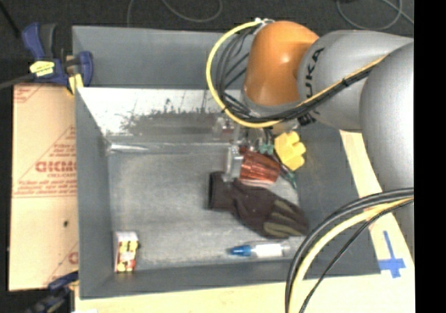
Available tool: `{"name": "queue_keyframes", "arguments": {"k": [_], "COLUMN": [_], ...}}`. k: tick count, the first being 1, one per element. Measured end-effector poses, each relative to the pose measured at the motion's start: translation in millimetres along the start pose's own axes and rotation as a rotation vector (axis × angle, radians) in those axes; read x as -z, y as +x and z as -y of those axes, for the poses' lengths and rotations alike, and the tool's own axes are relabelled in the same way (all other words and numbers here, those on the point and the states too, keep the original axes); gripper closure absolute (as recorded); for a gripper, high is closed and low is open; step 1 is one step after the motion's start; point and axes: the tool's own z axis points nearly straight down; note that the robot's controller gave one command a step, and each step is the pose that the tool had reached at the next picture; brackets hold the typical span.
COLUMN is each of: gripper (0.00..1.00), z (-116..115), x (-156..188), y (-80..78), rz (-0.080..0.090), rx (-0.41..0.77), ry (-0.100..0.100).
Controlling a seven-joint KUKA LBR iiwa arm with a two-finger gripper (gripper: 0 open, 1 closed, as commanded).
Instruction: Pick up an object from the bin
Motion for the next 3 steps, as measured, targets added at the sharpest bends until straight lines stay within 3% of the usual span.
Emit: {"name": "queue_keyframes", "arguments": {"k": [1,2,3], "gripper": [0.0,1.0,1.0], "z": [0,27,27], "x": [5,-47,-47], "y": [-1.4,31.0,31.0], "rz": [0.007,0.003,0.003], "rx": [0.0,0.301,0.3], "ry": [0.0,0.0,0.0]}}
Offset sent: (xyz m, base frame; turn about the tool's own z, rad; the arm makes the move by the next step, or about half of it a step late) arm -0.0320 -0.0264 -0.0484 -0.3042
